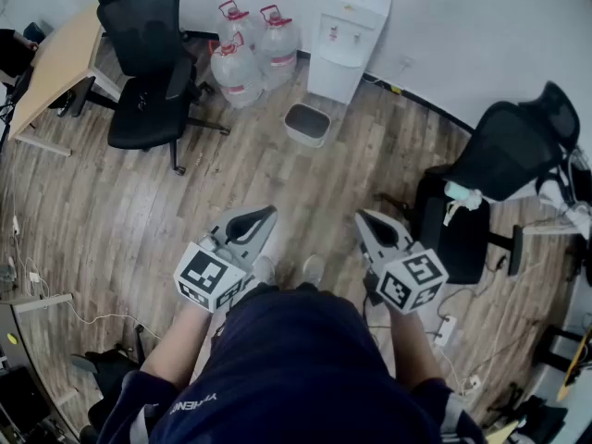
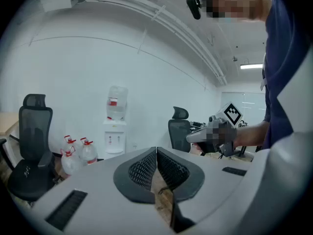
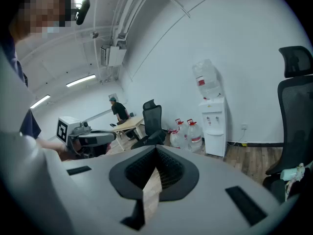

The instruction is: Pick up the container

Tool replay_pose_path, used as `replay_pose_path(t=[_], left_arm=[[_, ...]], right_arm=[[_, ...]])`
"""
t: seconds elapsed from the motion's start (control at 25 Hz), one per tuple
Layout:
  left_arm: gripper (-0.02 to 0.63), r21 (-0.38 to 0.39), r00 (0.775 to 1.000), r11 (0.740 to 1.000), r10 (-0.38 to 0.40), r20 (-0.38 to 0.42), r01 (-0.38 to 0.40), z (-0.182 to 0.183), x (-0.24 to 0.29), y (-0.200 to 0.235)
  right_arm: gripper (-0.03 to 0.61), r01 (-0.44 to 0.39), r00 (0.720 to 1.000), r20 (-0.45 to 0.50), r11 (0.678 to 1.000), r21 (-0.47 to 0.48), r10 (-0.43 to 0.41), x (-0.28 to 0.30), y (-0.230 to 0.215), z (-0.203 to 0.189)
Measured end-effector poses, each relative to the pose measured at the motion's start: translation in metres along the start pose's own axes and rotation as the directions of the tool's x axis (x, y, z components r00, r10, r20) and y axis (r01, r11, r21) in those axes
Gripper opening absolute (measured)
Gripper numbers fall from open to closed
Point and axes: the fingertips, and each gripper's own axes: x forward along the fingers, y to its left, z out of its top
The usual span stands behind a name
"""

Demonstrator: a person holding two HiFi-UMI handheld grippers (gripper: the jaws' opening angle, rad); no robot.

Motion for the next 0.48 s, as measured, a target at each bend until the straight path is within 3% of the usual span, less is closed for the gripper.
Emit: replay_pose_path(t=[0.48], left_arm=[[0.029,-0.018,1.0,1.0,0.02,-0.005,-0.02,-0.005,0.015,-0.007]], right_arm=[[0.015,-0.02,1.0,0.004,1.0,0.006,0.02,-0.003,-0.014,-0.001]])
